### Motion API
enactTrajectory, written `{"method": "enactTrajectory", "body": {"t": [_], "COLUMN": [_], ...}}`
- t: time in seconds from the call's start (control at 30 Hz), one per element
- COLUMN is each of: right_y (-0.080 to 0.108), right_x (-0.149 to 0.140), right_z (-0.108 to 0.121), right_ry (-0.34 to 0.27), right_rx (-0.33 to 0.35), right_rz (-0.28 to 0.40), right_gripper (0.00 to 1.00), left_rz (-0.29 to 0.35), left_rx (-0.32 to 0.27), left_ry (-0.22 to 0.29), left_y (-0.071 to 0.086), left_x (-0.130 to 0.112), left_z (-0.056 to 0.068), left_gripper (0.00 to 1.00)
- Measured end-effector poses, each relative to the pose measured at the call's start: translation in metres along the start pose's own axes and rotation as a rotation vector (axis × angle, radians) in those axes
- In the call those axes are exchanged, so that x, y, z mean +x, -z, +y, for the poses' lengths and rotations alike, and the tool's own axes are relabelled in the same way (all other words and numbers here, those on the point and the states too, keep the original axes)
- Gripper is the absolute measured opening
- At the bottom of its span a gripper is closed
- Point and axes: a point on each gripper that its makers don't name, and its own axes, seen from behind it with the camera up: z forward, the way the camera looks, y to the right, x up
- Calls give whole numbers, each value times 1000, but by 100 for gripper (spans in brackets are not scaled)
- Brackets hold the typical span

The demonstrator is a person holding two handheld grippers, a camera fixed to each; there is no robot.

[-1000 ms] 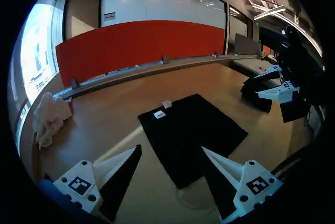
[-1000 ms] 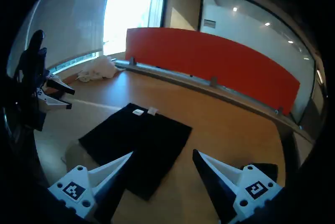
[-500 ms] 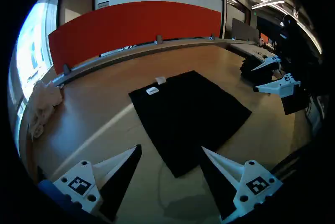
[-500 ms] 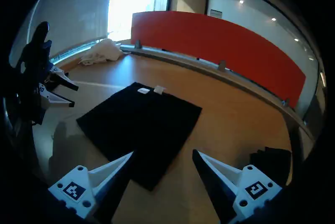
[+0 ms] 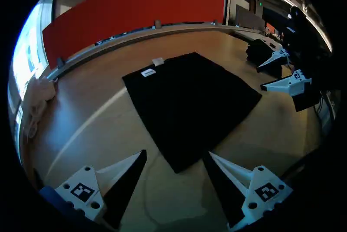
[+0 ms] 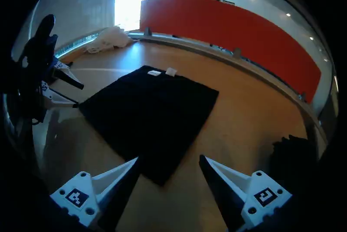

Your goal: Fold towel

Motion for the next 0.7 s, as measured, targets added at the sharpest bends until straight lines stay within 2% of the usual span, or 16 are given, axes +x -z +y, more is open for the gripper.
{"method": "enactTrajectory", "body": {"t": [0.3,0.53,0.7], "right_y": [-5,-10,-10], "right_x": [-29,-42,-49], "right_z": [-1,2,3], "right_ry": [21,33,40], "right_rx": [10,8,21], "right_rz": [-40,-60,-71], "right_gripper": [95,81,71], "left_rz": [-33,-55,-61], "left_rx": [4,13,6], "left_ry": [19,5,5], "left_y": [-6,-10,-11], "left_x": [-14,-22,-25], "left_z": [2,3,7], "left_gripper": [95,93,85]}}
